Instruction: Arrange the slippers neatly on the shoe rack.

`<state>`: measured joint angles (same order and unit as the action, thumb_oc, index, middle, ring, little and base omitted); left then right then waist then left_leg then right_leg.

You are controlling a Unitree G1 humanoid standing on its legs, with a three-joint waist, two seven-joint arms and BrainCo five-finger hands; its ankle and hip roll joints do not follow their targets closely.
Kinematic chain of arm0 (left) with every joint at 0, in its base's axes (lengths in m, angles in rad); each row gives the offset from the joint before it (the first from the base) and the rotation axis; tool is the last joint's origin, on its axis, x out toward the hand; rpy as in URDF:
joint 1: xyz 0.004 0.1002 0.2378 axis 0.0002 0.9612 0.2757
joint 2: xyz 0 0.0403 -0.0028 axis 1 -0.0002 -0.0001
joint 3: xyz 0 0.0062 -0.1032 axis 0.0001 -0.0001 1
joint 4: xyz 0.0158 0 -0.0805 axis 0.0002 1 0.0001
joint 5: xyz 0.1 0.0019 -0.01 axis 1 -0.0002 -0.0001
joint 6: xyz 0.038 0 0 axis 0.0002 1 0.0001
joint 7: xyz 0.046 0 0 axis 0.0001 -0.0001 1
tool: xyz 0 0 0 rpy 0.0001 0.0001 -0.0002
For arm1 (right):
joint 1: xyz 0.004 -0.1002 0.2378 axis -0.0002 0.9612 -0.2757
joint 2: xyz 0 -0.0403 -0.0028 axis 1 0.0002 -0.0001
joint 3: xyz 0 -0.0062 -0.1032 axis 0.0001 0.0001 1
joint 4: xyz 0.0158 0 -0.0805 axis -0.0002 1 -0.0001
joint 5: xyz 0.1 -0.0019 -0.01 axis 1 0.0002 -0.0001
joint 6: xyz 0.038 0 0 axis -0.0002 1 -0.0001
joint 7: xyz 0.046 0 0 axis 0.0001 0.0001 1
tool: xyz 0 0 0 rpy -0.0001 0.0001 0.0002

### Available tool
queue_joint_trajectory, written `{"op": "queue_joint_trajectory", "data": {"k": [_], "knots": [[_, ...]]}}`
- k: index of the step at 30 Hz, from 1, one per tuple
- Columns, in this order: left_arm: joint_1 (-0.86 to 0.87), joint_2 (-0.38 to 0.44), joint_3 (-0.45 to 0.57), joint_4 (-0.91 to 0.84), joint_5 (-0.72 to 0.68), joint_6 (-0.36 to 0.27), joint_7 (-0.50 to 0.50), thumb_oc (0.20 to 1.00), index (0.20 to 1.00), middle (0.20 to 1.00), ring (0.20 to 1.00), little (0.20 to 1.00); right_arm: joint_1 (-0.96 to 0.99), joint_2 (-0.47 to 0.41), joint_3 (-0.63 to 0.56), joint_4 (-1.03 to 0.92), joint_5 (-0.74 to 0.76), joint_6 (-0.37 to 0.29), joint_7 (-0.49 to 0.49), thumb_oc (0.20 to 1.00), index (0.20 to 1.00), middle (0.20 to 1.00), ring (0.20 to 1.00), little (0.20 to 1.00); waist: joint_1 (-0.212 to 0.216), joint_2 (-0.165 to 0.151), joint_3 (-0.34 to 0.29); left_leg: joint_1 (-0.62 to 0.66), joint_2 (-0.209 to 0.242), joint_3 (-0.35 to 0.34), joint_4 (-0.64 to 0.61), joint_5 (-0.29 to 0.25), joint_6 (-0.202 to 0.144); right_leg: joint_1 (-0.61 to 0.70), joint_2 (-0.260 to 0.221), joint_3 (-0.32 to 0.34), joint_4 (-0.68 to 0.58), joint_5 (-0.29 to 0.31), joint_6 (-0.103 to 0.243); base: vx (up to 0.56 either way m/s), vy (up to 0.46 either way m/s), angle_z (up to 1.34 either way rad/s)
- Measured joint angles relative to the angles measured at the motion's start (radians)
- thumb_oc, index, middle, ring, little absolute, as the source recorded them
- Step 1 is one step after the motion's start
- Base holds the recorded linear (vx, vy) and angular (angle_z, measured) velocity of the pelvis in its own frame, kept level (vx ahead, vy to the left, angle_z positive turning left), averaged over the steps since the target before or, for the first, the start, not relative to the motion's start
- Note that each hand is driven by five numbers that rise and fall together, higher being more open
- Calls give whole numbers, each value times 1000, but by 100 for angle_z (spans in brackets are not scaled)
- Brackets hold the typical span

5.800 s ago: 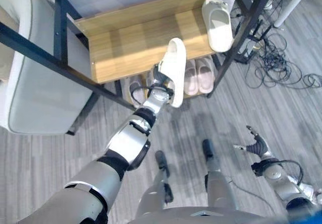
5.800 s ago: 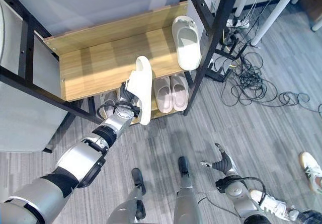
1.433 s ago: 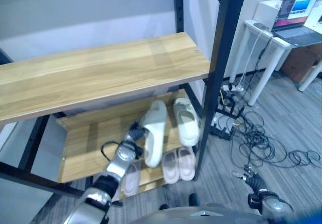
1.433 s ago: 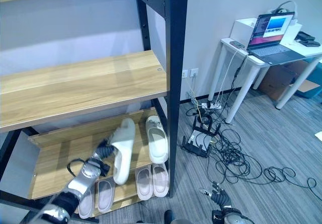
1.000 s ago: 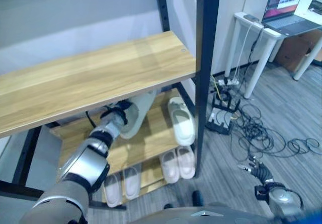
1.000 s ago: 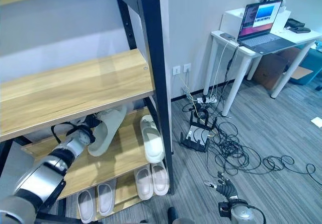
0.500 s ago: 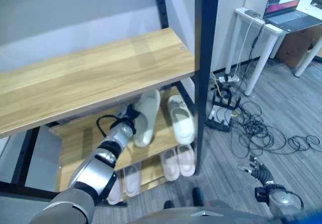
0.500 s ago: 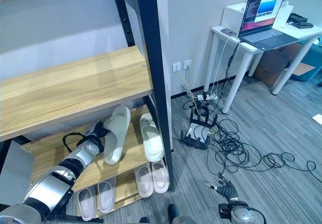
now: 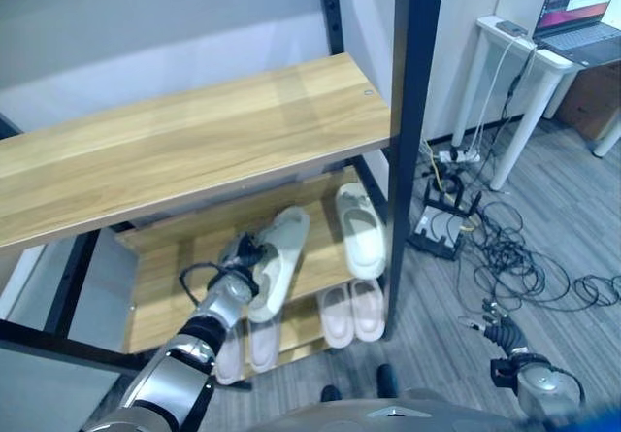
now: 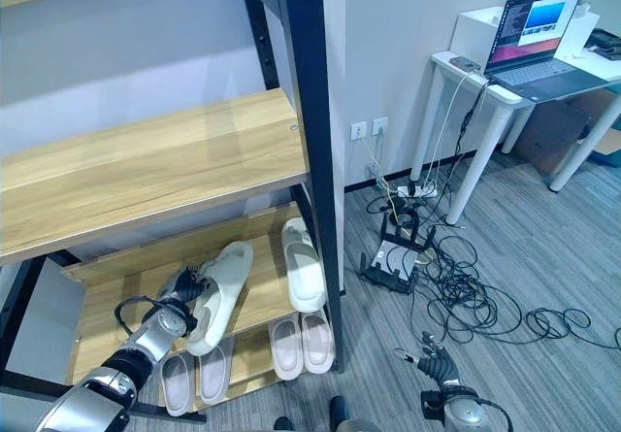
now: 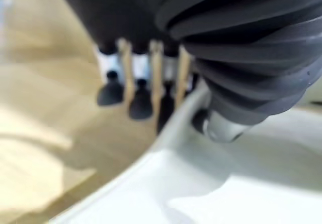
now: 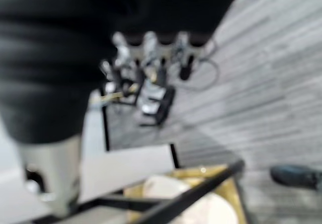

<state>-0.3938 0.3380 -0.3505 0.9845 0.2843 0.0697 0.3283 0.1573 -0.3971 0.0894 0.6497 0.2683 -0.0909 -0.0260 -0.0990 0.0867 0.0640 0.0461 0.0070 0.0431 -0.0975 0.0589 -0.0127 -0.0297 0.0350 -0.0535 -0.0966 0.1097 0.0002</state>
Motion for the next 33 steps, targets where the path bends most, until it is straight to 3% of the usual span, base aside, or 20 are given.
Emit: {"op": "queue_joint_trajectory", "data": {"k": [12,17,18,19,20,33], "knots": [[-164,-55,-81,168,-69,2,-3,200,200,200,200,200,-11,1,40,14,2,1,2,1000,1000,1000,1000,1000,-37,-10,-11,-2,0,4,0,-1,1,2,0,1,0,0,0,3,-1,0],[-206,-79,-81,230,-120,2,-4,200,200,200,200,200,-20,0,50,24,2,3,5,1000,1000,1000,1000,1000,-61,4,-22,-3,0,9,0,-4,0,-2,1,10,0,0,0,18,-8,-5],[-212,-86,-81,232,-123,2,-4,225,225,225,225,225,-21,0,54,28,2,3,5,1000,1000,1000,1000,1000,-60,5,-23,-3,0,9,0,-4,0,-2,1,10,0,0,0,0,0,0],[-215,-90,-81,234,-131,2,-4,922,922,922,922,922,-23,0,60,32,2,3,6,1000,1000,1000,1000,1000,-61,6,-24,-2,0,10,0,-4,0,-2,1,10,0,-1,-1,0,0,0],[-218,-93,-81,234,-143,1,-4,1000,1000,1000,1000,1000,-25,0,67,38,2,4,9,1000,1000,1000,1000,1000,-64,7,-25,-2,0,11,0,-4,0,-2,1,10,0,-1,-2,0,0,0],[-323,-55,-103,250,-152,-11,-3,1000,1000,1000,1000,1000,-39,-3,104,48,1,4,23,1000,1000,1000,1000,1000,-49,11,-39,0,1,12,0,-4,0,2,1,9,0,0,0,0,0,0]]}}
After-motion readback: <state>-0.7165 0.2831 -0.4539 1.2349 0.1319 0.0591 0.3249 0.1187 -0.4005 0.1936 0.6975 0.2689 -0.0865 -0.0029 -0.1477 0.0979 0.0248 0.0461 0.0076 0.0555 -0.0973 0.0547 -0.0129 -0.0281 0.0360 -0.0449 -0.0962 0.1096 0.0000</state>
